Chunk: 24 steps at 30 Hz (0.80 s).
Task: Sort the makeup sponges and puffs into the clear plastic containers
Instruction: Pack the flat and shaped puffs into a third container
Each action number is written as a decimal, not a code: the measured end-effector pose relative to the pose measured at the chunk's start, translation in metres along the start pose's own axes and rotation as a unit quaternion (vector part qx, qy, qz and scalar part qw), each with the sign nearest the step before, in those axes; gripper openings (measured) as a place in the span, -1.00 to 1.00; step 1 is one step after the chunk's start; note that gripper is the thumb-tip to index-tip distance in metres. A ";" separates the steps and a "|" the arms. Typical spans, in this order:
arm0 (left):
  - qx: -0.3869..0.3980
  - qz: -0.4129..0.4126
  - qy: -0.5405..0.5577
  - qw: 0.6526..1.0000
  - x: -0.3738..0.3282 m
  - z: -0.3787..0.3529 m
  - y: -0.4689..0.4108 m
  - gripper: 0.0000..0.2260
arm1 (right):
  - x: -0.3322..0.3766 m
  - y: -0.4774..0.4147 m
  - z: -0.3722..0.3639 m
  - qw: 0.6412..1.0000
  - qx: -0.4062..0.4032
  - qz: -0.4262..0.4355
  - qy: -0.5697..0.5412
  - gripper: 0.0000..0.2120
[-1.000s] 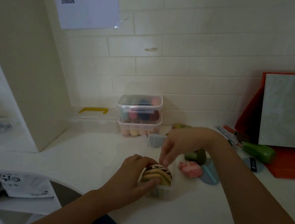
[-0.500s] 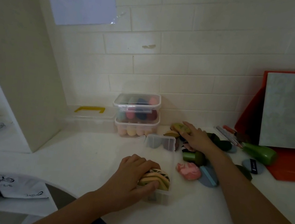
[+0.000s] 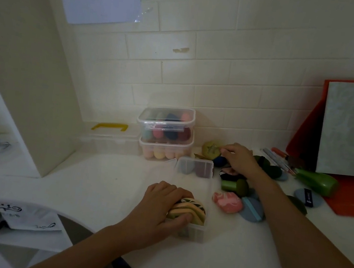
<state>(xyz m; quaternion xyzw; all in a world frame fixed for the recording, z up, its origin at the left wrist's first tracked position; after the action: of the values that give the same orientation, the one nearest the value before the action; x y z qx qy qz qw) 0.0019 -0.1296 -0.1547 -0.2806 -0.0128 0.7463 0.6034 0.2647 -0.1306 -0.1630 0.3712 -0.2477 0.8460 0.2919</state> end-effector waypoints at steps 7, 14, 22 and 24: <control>0.002 -0.001 -0.002 1.000 -0.002 0.000 0.000 -0.66 | 0.027 0.005 0.026 0.993 -0.085 0.047 -0.066 -0.69; 0.000 -0.001 -0.005 1.000 0.000 0.000 0.000 -0.67 | -0.006 0.002 -0.013 0.988 0.045 -0.051 0.135 -0.53; -0.003 0.006 0.003 1.000 0.003 -0.001 0.000 -0.67 | -0.010 -0.002 -0.024 0.978 0.102 0.013 0.183 -0.60; -0.002 0.006 0.005 1.000 0.003 -0.001 0.000 -0.67 | -0.002 0.000 -0.021 0.978 0.078 0.032 0.190 -0.60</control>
<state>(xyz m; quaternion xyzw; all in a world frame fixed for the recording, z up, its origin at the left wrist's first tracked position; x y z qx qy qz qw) 0.0026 -0.1271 -0.1570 -0.2851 -0.0094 0.7487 0.5984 0.2557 -0.1177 -0.1769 0.2174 -0.1327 0.9266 0.2766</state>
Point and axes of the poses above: each hand's wrist, its own y-axis away from the middle knuckle, its own z-axis out of the back of the hand, x = y × z, the point moved 8 cm from there along -y, towards the middle knuckle, and after that the axes turned 4 degrees about -x, right-handed, at the moved point
